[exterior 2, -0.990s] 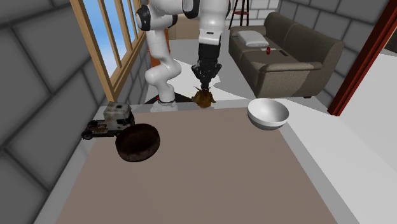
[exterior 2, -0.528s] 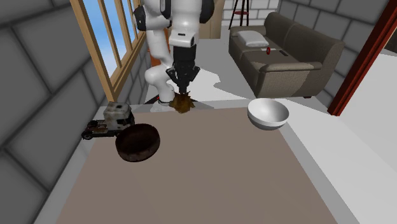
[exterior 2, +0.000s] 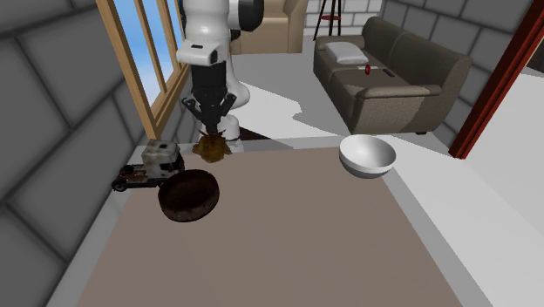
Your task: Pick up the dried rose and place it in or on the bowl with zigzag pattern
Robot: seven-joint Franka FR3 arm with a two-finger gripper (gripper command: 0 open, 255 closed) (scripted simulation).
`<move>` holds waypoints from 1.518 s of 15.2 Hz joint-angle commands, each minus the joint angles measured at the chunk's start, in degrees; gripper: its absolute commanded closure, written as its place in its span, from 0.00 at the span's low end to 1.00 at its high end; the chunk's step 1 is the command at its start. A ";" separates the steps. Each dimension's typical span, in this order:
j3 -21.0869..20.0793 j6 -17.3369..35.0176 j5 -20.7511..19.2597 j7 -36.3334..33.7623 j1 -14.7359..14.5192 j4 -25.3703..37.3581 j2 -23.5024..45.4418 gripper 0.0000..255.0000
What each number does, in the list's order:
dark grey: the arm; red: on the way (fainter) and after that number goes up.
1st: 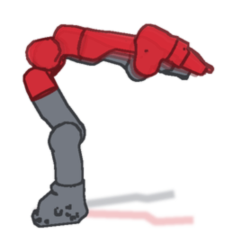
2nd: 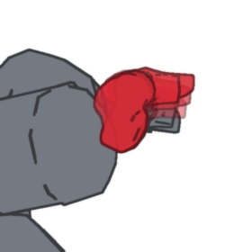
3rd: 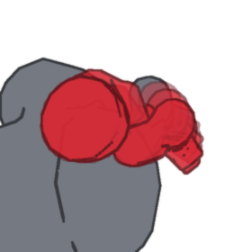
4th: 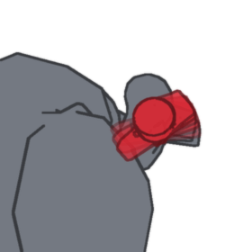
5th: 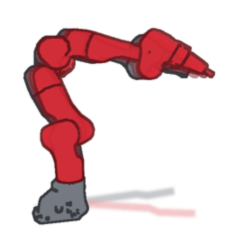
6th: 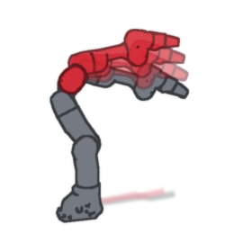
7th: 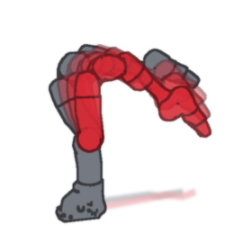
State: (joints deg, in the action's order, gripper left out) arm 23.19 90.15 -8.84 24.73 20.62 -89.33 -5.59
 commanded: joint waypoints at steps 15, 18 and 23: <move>5.48 6.58 2.37 9.35 4.47 -2.03 3.73 1.00; 5.40 9.00 2.00 8.91 4.42 -5.07 3.06 1.00; 5.34 12.94 1.52 8.28 4.40 -9.74 2.29 1.00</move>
State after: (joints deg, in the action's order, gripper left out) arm 28.46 102.20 -7.30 32.99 24.96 -98.19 -3.25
